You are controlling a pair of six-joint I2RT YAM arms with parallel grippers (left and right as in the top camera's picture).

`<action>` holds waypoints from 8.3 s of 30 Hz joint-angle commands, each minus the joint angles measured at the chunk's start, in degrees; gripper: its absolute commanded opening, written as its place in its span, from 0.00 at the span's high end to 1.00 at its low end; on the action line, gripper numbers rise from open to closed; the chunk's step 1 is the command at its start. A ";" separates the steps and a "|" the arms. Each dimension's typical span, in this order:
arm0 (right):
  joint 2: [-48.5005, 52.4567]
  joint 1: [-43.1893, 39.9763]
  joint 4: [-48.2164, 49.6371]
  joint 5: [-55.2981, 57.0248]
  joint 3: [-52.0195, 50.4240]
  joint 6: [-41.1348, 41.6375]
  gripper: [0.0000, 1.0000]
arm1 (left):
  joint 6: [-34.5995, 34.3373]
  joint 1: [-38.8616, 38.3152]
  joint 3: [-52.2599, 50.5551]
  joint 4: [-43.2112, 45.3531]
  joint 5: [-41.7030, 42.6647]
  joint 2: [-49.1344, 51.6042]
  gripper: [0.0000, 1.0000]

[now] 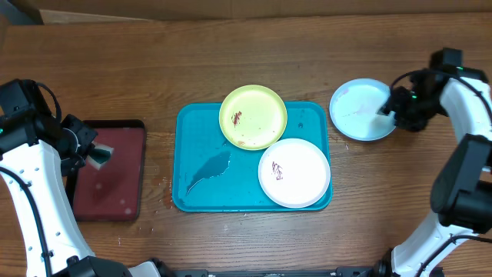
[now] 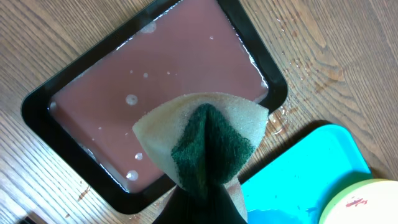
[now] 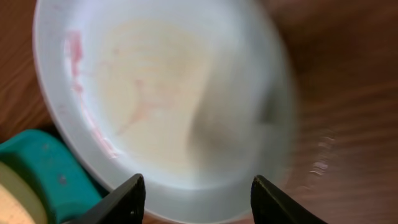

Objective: Clean dirty plates on tray and stack at the side
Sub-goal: 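Move the right gripper back and grasp the yellow plate rim, then scrub the yellow plate with the sponge in the left gripper, then lift the yellow plate with the right gripper onto the light blue plate, then release the yellow plate and move the right gripper to the white plate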

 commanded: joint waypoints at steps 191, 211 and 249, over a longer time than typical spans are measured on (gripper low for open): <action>-6.36 69.55 -0.22 84.63 23.54 -10.67 0.96 | -1.25 2.67 13.40 -10.62 8.46 9.66 0.96; -6.36 78.49 18.38 102.47 23.54 -39.74 0.96 | 0.52 7.87 5.57 -4.79 12.85 9.75 0.96; -8.70 3.28 -2.29 17.73 1.81 5.11 0.96 | 0.55 7.69 5.57 -4.20 12.87 9.75 0.96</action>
